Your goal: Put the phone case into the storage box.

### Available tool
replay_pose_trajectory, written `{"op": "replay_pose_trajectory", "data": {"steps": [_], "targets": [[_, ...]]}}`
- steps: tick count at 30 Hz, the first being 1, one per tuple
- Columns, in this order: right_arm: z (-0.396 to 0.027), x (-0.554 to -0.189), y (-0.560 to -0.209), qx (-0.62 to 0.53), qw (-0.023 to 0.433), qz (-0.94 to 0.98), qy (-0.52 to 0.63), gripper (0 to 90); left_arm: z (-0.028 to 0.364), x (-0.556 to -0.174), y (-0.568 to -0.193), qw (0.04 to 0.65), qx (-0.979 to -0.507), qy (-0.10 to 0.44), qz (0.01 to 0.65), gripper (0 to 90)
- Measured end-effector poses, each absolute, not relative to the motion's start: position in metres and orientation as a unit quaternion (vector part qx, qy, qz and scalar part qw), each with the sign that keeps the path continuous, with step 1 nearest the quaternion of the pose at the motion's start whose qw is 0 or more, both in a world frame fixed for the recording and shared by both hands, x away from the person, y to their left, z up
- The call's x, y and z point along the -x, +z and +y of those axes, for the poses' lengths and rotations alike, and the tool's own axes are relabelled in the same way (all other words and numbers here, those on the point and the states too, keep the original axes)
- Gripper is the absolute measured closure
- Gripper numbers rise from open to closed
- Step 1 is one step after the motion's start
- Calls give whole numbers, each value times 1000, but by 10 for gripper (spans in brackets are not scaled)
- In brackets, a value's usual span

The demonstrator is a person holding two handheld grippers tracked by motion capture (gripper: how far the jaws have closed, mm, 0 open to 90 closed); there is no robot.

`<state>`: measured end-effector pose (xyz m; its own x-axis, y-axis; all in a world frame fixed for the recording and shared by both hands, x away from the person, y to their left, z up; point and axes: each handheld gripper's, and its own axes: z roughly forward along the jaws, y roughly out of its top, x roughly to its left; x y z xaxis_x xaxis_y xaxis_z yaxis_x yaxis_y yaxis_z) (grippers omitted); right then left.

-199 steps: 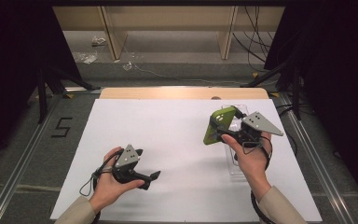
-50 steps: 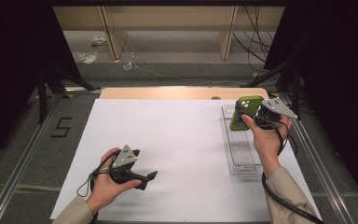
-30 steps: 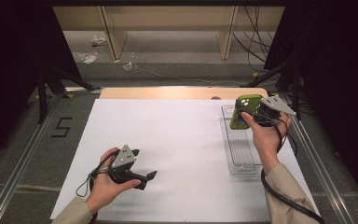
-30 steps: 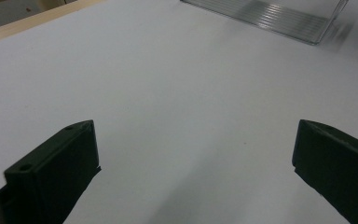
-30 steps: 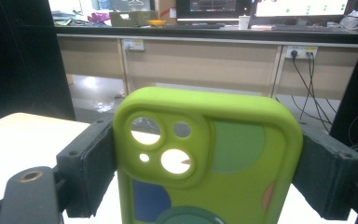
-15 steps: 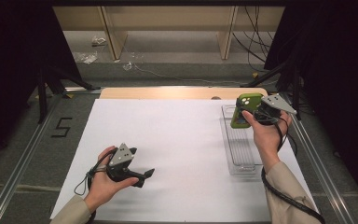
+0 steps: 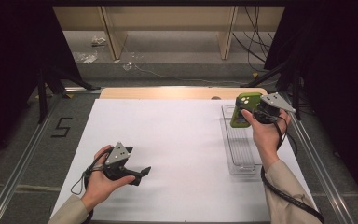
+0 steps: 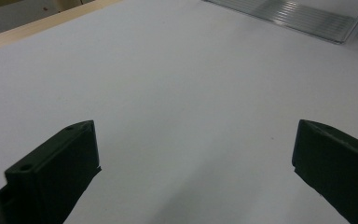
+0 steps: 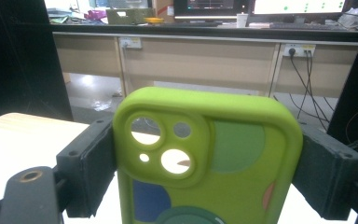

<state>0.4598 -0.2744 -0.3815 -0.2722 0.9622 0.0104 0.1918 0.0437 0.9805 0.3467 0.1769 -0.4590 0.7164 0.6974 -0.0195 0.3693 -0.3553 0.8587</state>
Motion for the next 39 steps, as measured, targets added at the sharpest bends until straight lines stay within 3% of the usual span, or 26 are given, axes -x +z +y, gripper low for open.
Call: {"op": "replay_pose_trajectory", "data": {"steps": [39], "targets": [[-268,-476,-384,-473,373,624,497,172,179,-347,-458,460,-803,180,335,3]]}}
